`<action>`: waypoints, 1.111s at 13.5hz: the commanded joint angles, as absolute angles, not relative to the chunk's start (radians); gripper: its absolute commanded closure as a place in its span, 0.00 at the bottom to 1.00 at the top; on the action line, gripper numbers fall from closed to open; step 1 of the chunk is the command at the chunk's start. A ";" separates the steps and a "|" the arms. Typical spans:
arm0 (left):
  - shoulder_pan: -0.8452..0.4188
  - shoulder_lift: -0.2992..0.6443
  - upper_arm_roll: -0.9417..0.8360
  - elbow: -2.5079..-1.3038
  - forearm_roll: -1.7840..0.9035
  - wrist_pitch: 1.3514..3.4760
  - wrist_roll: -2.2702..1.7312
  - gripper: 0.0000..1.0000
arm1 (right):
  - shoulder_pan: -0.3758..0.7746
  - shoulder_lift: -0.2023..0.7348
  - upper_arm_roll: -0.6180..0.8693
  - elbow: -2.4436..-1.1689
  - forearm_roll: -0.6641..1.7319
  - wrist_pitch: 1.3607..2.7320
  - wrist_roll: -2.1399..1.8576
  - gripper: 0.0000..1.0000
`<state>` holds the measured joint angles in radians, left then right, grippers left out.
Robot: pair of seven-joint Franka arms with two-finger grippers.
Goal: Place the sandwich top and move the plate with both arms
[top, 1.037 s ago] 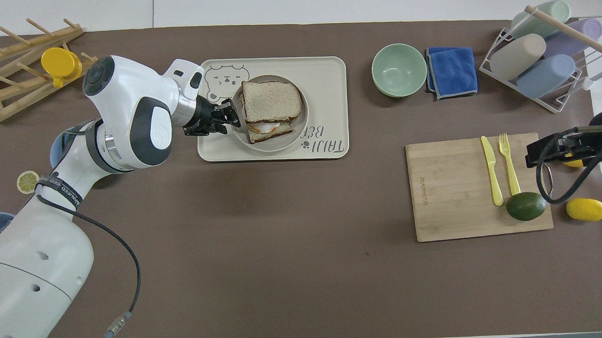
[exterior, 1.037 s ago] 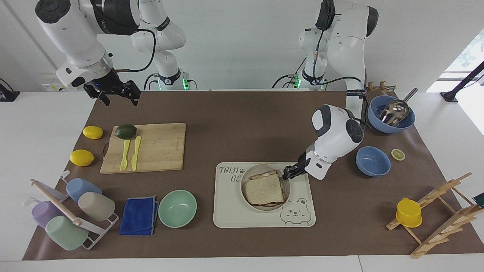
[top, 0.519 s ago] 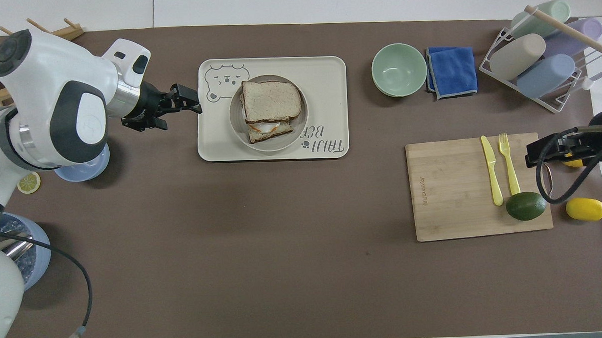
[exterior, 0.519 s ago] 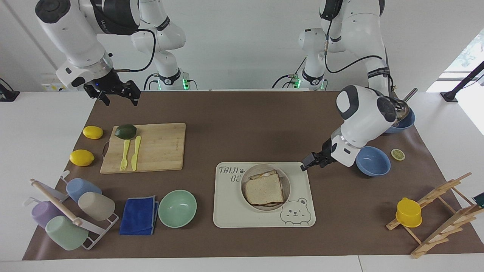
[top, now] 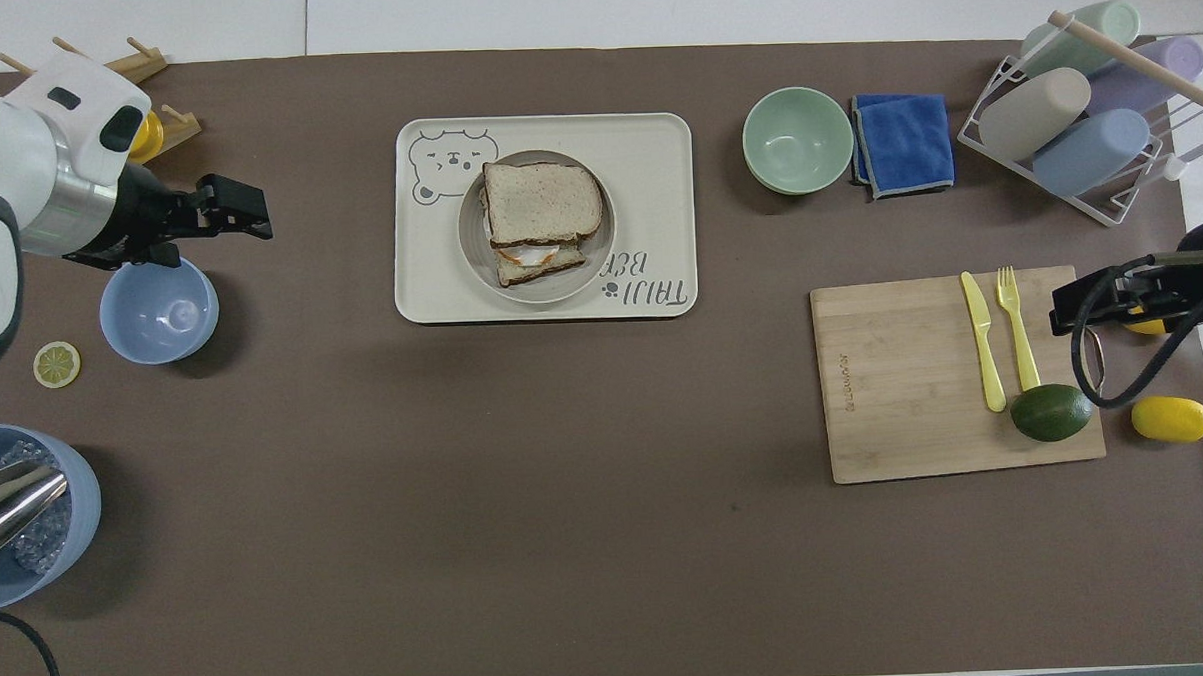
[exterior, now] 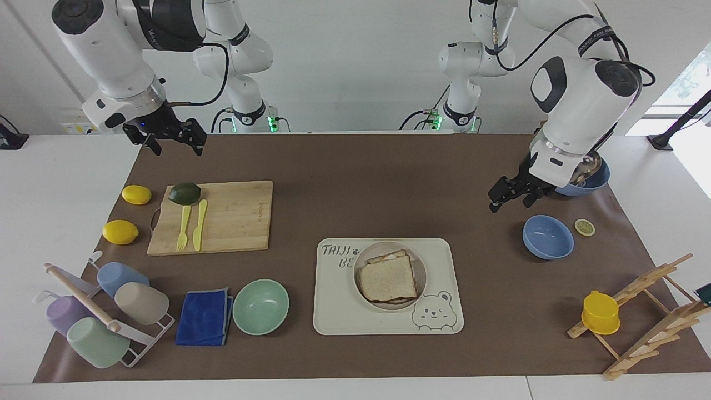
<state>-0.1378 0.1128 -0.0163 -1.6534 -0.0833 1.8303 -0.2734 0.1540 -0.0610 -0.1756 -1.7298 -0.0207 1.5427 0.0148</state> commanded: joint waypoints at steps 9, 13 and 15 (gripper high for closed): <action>-0.089 -0.094 -0.031 -1.744 -0.028 1.456 -0.072 0.00 | 0.150 -0.075 -0.175 -1.743 0.000 1.540 0.026 0.00; -0.066 -0.052 -0.034 -1.695 -0.032 1.473 -0.071 0.00 | 0.150 -0.075 -0.175 -1.743 0.002 1.540 0.026 0.00; -0.063 -0.060 -0.034 -1.698 -0.035 1.476 -0.069 0.00 | 0.150 -0.077 -0.173 -1.743 0.002 1.540 0.026 0.00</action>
